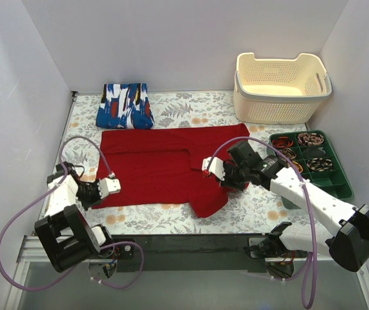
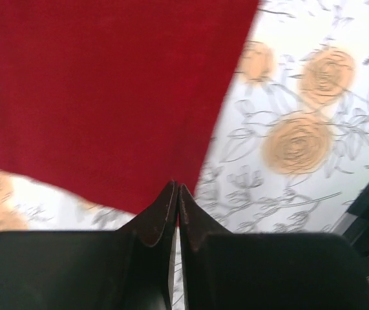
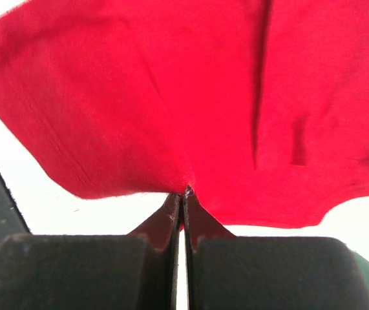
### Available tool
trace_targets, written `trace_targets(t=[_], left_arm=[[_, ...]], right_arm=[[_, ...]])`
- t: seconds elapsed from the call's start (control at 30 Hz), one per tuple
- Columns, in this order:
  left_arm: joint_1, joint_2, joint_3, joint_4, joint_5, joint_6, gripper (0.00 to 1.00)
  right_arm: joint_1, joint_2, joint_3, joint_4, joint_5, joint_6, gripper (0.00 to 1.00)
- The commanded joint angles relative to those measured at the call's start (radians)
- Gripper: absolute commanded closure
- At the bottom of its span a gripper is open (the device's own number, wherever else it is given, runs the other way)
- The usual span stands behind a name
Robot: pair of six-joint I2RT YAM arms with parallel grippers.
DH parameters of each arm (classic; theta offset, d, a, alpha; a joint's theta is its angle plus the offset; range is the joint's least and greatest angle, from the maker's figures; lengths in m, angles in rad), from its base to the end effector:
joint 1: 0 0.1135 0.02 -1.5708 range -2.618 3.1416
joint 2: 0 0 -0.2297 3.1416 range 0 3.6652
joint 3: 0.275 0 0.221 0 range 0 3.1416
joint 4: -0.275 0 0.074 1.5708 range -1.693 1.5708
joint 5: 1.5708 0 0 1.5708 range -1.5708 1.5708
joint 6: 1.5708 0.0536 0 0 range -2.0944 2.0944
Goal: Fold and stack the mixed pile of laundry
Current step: Fold the T-shirt at the center of the board.
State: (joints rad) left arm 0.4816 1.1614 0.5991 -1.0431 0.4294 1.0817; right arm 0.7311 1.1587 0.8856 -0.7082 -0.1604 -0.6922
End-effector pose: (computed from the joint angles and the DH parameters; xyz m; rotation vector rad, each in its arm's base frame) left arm 0.1311 0.0433 0.1389 0.8249 2.7024 -0.4717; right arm 0.1577 0.1530 0.2189 -1.7105 1.8883 0.2197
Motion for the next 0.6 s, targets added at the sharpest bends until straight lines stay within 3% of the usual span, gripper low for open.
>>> trace_targets(t=[0.0, 0.13, 0.17, 0.2, 0.3, 0.57], left_arm=[[0.003, 0.063, 0.166, -0.005, 0.089, -0.080, 1.00], [0.003, 0.086, 0.199, -0.038, 0.117, -0.068, 1.00], [0.005, 0.087, 0.189, -0.070, 0.099, -0.024, 0.94], [0.003, 0.074, 0.176, -0.071, 0.089, -0.011, 0.75], [0.005, 0.022, 0.091, -0.019, 0.060, 0.021, 0.64], [0.003, 0.049, -0.061, 0.179, -0.003, 0.050, 0.59]], right_arm=[[-0.025, -0.013, 0.072, -0.011, -0.005, -0.032, 0.99], [-0.042, 0.012, 0.093, -0.014, -0.010, -0.044, 0.99], [-0.045, 0.015, 0.096, -0.016, -0.011, -0.046, 0.99], [-0.045, 0.016, 0.099, -0.014, -0.014, -0.047, 0.99], [-0.047, 0.027, 0.104, -0.014, -0.016, -0.046, 0.99], [-0.048, 0.042, 0.107, -0.017, -0.025, -0.036, 0.99]])
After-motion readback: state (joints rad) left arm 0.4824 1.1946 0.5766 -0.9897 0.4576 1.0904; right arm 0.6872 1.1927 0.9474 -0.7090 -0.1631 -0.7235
